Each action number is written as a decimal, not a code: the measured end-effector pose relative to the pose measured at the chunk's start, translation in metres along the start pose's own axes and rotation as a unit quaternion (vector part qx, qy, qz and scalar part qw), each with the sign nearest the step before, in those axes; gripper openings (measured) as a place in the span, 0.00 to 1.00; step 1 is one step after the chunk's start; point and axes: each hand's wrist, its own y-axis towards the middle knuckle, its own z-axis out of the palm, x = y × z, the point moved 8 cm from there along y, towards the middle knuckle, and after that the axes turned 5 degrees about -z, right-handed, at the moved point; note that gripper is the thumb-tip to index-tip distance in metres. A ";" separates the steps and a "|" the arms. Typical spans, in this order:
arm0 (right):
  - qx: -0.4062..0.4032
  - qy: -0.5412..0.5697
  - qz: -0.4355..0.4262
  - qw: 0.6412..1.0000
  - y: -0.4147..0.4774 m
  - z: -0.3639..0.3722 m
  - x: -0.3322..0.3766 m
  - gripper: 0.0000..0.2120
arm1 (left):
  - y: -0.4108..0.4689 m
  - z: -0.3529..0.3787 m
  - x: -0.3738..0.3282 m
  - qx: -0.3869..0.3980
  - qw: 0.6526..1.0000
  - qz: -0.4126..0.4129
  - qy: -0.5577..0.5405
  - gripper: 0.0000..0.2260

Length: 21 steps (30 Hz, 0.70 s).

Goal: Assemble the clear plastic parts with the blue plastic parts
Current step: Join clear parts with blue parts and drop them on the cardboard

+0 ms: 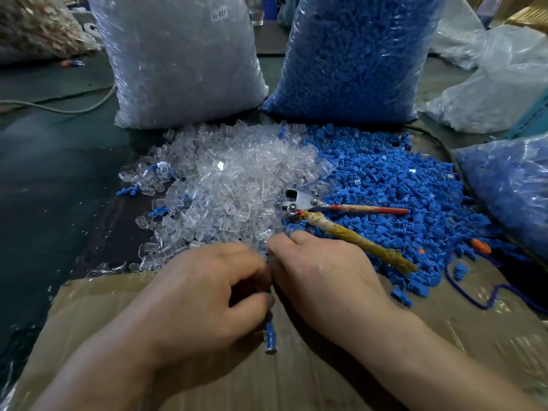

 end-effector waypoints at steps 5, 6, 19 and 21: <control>-0.013 0.016 -0.007 1.000 -0.001 -0.002 0.002 0.06 | 0.007 -0.006 0.007 -0.051 0.998 -0.006 -0.020 0.09; -0.020 0.020 -0.010 1.000 -0.001 -0.003 0.003 0.05 | 0.007 -0.006 0.008 -0.062 0.998 -0.007 -0.009 0.08; -0.055 0.186 0.005 0.981 -0.007 -0.013 -0.013 0.06 | -0.003 -0.020 0.028 -0.143 0.982 -0.110 -0.056 0.07; -0.073 0.216 0.010 0.974 -0.009 -0.019 -0.019 0.05 | -0.003 -0.023 0.025 -0.150 0.977 -0.120 -0.096 0.04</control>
